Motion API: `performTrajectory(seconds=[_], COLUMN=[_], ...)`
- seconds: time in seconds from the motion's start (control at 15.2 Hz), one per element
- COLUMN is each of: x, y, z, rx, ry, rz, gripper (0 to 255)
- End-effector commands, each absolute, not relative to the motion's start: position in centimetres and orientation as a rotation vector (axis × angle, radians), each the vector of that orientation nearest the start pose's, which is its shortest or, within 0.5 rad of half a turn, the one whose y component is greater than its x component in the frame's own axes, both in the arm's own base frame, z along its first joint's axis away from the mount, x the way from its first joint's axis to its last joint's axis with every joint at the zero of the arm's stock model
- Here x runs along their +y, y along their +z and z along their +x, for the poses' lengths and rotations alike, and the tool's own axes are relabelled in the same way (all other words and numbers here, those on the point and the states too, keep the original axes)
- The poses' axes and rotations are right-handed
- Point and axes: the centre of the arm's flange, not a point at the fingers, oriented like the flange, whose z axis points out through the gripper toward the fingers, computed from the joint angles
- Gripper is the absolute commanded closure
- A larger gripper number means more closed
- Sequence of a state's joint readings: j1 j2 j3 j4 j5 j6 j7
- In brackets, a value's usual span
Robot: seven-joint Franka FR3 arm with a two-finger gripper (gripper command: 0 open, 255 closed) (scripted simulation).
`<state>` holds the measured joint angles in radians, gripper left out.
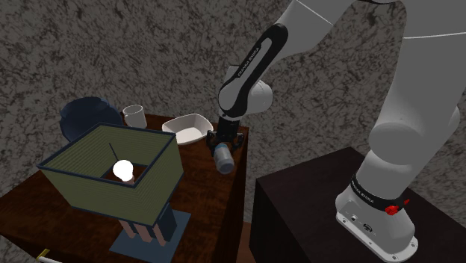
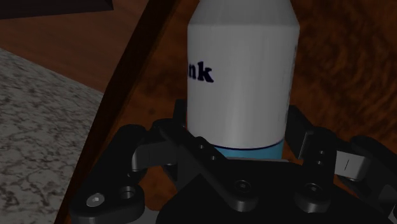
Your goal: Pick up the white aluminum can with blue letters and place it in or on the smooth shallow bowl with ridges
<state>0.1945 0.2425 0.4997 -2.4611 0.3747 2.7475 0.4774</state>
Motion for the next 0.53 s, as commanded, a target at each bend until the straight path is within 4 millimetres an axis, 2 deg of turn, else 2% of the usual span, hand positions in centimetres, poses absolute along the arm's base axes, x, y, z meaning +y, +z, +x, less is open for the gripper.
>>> performTrajectory(seconds=[0.0,0.33,0.46], x=[30.6,30.6,30.6], y=[21.6,21.6,22.6], z=[37.9,37.9,37.9], rx=[0.205,0.205,0.205], ry=[0.151,0.151,0.151], rz=[-2.877,-2.877,-2.877], gripper=[255,255,255])
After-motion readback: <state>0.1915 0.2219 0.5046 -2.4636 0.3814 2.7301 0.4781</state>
